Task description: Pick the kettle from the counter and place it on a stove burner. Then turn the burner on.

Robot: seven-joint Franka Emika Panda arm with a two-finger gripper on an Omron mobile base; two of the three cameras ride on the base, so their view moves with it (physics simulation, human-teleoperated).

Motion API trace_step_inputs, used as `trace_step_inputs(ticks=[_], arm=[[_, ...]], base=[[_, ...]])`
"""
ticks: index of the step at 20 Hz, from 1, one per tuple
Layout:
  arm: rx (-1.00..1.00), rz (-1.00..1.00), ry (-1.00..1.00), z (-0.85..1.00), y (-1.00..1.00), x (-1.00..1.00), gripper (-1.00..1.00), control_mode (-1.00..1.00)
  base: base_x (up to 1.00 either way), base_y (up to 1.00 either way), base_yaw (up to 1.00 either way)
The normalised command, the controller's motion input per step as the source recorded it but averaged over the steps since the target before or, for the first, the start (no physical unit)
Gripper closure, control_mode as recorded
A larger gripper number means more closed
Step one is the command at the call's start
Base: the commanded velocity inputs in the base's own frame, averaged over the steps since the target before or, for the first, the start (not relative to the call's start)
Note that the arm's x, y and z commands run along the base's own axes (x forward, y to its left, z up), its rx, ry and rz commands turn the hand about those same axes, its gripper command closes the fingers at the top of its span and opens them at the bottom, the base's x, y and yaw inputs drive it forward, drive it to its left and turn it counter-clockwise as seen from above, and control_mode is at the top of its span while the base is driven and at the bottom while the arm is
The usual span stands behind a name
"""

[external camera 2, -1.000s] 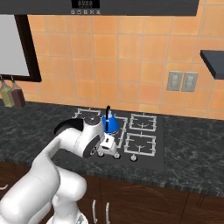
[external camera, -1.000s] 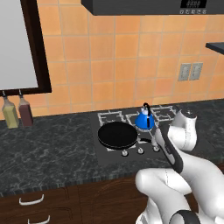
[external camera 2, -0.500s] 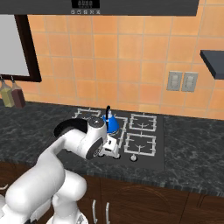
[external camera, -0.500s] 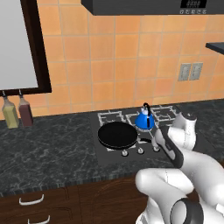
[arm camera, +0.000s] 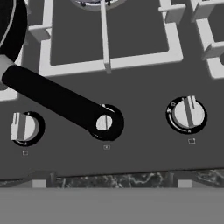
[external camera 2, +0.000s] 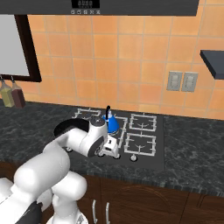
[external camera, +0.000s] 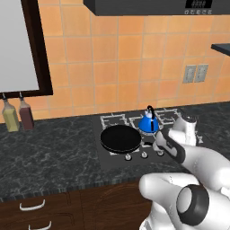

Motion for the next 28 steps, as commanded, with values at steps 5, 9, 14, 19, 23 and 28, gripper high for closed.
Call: trace_step_inputs(ticks=[5, 9, 14, 19, 23, 28], arm=[[0.00, 0.00, 0.00, -0.21, 0.00, 0.07, -1.00, -1.00], [0.00, 0.00, 0.00, -0.13, -0.09, 0.01, -1.00, -1.00], [0.00, 0.00, 0.00, -0.04, -0.19, 0.00, -1.00, -1.00], [0.00, 0.00, 0.00, -0.10, -0.04, 0.01, -1.00, -1.00], [-0.02, 0.00, 0.00, -0.12, 0.00, 0.00, -1.00, -1.00], [-0.01, 0.00, 0.00, -0.03, 0.02, 0.00, -1.00, -1.00]], base=[[0.00, 0.00, 0.00], [0.00, 0.00, 0.00], [0.00, 0.00, 0.00], [0.00, 0.00, 0.00], [0.00, 0.00, 0.00], [0.00, 0.00, 0.00]])
